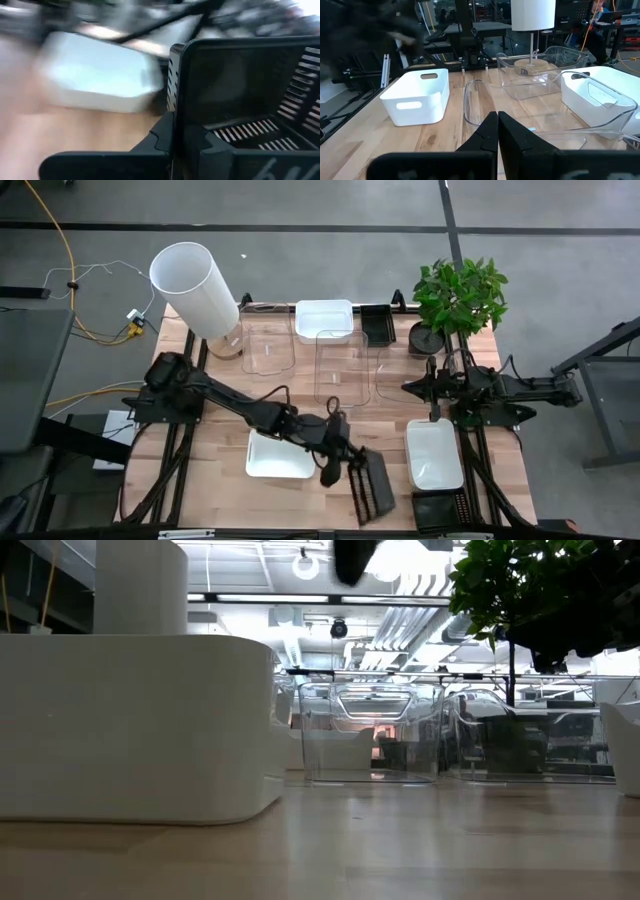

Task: Stack baskets by color
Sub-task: Stack the bottom left black bin on top of the bottom right black bin

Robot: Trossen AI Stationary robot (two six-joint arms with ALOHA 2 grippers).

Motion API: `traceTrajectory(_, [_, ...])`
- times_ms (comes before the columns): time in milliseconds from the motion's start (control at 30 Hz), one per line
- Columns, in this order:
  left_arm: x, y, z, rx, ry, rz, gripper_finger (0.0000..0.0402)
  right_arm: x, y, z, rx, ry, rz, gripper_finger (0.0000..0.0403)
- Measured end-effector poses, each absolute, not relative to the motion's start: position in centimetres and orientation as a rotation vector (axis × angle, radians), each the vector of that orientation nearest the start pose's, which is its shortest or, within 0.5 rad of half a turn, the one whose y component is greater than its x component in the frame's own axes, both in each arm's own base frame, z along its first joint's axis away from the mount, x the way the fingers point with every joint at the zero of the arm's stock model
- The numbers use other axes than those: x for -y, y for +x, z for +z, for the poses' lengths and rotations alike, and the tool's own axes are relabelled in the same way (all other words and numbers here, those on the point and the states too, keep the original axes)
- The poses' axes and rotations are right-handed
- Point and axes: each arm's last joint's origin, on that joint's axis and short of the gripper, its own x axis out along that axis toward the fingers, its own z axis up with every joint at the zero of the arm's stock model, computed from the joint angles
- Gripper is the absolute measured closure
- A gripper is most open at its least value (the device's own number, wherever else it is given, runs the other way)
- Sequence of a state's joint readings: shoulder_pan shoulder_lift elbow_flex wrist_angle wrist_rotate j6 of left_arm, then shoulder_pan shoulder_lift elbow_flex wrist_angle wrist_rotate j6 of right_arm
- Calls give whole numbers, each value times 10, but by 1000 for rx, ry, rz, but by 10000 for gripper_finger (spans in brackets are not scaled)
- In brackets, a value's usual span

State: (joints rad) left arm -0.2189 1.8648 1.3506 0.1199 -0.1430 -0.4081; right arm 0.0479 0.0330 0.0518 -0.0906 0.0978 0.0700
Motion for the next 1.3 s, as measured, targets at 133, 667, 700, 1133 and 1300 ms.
traceTrajectory(133, [77,403,251,-473,-157,372,401,-2,96,170,-70,65,-53,402])
traceTrajectory(667, [68,352,218,-507,13,915,401,-2,96,170,-70,65,-53,402])
traceTrajectory(700, [66,350,217,-491,-3,922,401,-2,96,170,-70,65,-53,402])
traceTrajectory(1133, [54,340,223,-385,53,1017,401,-5,94,205,287,334,126,402])
traceTrajectory(1300, [50,341,223,-382,44,1026,401,-12,96,216,368,290,267,402])
